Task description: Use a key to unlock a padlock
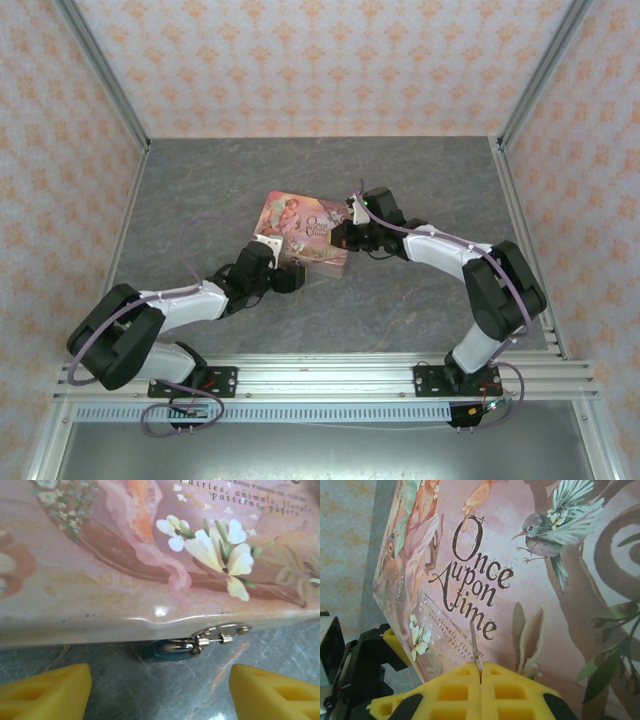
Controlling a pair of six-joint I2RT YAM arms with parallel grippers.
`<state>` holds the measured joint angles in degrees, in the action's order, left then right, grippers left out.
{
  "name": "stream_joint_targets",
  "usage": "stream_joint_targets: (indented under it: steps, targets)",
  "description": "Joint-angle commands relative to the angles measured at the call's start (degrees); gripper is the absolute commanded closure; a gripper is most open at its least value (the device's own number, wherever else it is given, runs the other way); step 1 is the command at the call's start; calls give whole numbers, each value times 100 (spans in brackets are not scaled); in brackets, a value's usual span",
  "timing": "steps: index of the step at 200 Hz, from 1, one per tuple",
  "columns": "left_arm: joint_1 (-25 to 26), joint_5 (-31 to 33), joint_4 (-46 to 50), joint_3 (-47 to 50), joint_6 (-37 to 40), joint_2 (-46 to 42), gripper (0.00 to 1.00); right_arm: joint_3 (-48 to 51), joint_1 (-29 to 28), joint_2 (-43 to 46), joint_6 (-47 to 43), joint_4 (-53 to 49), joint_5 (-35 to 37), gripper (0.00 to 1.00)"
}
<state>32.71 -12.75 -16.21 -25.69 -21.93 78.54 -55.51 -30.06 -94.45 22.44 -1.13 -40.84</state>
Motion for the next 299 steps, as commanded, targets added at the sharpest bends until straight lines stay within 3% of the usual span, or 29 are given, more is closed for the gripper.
stream_joint_targets:
  steps: [1, 95, 205, 299]
  targets:
    - [101, 368, -510, -69, 154, 107, 27, 5, -24, -196, -70, -313, 288, 100]
    - [215, 449, -875, -274, 95, 818, 37, -70, -61, -302, -75, -294, 226, 100]
    - [240, 554, -893, -337, -10, 883, 63, -82, -106, -319, -85, -259, 190, 100]
    - [267, 391, -273, -513, -590, 421, 67, 295, -120, 793, -717, -406, 696, 100]
